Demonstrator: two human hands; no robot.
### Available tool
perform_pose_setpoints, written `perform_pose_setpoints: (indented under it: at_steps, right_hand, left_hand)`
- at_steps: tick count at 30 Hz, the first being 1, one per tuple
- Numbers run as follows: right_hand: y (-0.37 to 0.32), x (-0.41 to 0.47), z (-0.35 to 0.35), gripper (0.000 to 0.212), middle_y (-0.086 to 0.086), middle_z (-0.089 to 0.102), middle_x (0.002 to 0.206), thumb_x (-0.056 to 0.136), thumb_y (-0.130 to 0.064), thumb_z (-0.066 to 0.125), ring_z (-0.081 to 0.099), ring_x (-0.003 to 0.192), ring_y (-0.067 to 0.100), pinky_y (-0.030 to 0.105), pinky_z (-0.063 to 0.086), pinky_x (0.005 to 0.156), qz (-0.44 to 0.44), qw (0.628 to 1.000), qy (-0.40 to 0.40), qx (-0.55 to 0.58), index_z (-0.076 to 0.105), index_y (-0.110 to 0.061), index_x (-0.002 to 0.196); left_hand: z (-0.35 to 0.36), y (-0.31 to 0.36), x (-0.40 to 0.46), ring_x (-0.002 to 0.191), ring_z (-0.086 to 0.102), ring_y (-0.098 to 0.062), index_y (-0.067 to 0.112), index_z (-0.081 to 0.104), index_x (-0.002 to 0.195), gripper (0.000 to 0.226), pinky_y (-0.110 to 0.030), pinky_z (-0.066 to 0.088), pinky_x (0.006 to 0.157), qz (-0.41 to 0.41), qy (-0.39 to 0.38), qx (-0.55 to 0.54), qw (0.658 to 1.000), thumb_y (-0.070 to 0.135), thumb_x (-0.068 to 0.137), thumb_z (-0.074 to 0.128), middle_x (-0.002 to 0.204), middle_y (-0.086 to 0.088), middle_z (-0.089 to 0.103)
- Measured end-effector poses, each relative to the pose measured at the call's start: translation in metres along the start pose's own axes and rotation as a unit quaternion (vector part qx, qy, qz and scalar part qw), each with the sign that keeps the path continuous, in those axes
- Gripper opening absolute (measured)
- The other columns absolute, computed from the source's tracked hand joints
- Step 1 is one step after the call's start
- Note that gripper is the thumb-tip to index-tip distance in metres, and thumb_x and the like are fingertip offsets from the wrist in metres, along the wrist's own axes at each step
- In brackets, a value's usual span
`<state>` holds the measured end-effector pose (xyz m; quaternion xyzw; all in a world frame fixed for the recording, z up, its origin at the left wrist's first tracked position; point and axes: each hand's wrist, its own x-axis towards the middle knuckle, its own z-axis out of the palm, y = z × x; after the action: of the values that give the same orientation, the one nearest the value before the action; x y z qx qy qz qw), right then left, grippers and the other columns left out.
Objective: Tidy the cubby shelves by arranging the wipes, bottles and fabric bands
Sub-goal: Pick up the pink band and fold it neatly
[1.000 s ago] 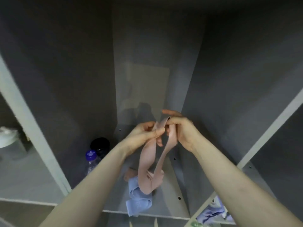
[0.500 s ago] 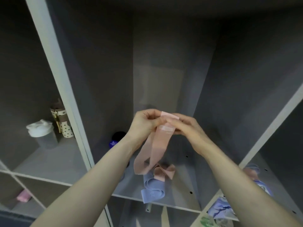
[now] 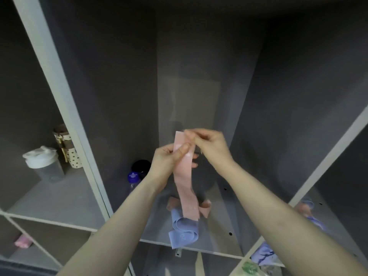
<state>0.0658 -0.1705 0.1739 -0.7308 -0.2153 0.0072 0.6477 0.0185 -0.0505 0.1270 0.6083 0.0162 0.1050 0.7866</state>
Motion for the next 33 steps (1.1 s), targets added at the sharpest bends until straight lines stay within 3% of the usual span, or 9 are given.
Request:
perform_pose_setpoints:
  at_steps: [3,6,12,16,18,21,27,30,33]
  right_hand:
    - [0.072,0.008,-0.006,0.017,0.0,0.069,0.078,0.089,-0.028,0.059,0.061,0.069,0.011,0.019,0.045,0.055,0.108,0.991,0.073,0.018,0.069,-0.015,0.093]
    - [0.166,-0.002,-0.01,0.029,0.001,0.062,0.123,0.087,-0.017,0.063,0.052,0.104,0.01,0.02,0.042,0.09,0.213,0.967,-0.035,-0.137,0.058,-0.026,0.114]
    - [0.272,-0.051,-0.022,0.049,0.001,0.044,0.142,0.085,-0.024,0.052,0.037,0.133,0.022,0.036,0.036,0.104,0.146,0.751,-0.234,-0.601,0.045,-0.026,0.134]
    - [0.249,-0.035,-0.027,0.021,0.002,0.075,0.085,0.08,-0.031,0.054,0.068,0.091,0.021,0.03,0.049,0.078,0.15,0.868,-0.067,-0.469,0.067,-0.028,0.063]
    - [0.228,-0.017,-0.027,0.015,0.008,0.074,0.086,0.082,-0.028,0.065,0.068,0.087,0.027,0.036,0.053,0.079,0.292,0.935,-0.014,-0.201,0.068,-0.024,0.068]
    - [0.184,0.008,-0.034,0.016,0.009,0.07,0.065,0.086,-0.013,0.058,0.065,0.055,0.02,0.021,0.052,0.047,0.338,0.938,0.056,0.05,0.067,-0.012,0.074]
    - [0.094,0.026,-0.049,0.015,0.0,0.068,0.077,0.082,0.001,0.056,0.063,0.071,0.011,0.024,0.048,0.073,0.201,0.971,-0.035,0.127,0.063,-0.01,0.09]
    - [0.055,0.033,-0.054,0.056,0.008,0.067,0.086,0.063,-0.013,0.072,0.065,0.072,0.017,0.027,0.049,0.069,0.198,0.966,-0.122,0.113,0.057,-0.004,0.116]
    - [0.019,0.036,-0.057,0.029,0.007,0.068,0.067,0.068,-0.012,0.062,0.064,0.059,0.017,0.026,0.051,0.06,0.135,0.962,-0.196,0.135,0.061,-0.003,0.096]
  left_hand:
    - [0.004,-0.008,0.01,0.065,0.072,-0.025,0.001,0.069,0.092,0.018,-0.034,0.06,0.065,-0.012,0.069,-0.019,0.997,0.017,0.086,0.063,0.083,-0.015,0.075]
    - [0.004,-0.008,0.017,0.066,0.073,-0.023,0.004,0.07,0.086,0.016,-0.031,0.058,0.064,-0.013,0.092,-0.018,0.996,0.019,0.086,0.064,0.085,-0.014,0.075]
    - [-0.013,-0.006,0.022,0.06,0.07,-0.026,0.003,0.067,0.096,0.022,-0.031,0.059,0.059,0.004,0.103,-0.02,0.994,0.022,0.09,0.059,0.078,-0.018,0.073]
    - [-0.024,-0.012,0.028,0.058,0.07,-0.025,0.003,0.065,0.096,0.016,-0.029,0.058,0.058,-0.002,0.107,-0.013,0.994,0.016,0.091,0.057,0.076,-0.014,0.074]
    - [-0.028,-0.015,0.03,0.056,0.069,-0.022,0.003,0.064,0.099,0.019,-0.027,0.057,0.055,-0.019,0.104,-0.017,0.994,0.018,0.092,0.056,0.074,-0.012,0.074]
    - [-0.033,-0.015,0.033,0.052,0.067,-0.02,0.003,0.063,0.099,0.023,-0.027,0.056,0.051,-0.051,0.071,-0.002,0.996,0.023,0.093,0.054,0.072,-0.011,0.073]
    - [-0.028,-0.001,0.041,0.093,0.067,-0.022,0.0,0.066,0.108,0.03,-0.03,0.055,0.08,-0.054,-0.049,0.015,0.997,0.021,0.089,0.058,0.109,-0.015,0.07]
    - [-0.017,0.008,0.044,0.1,0.064,-0.022,0.004,0.068,0.107,0.028,-0.033,0.048,0.093,-0.05,-0.089,0.037,0.994,0.02,0.086,0.06,0.112,-0.017,0.067]
    - [-0.007,0.014,0.045,0.098,0.066,-0.021,0.008,0.07,0.1,0.024,-0.031,0.049,0.091,-0.062,-0.169,0.032,0.983,0.022,0.087,0.055,0.098,-0.009,0.072]
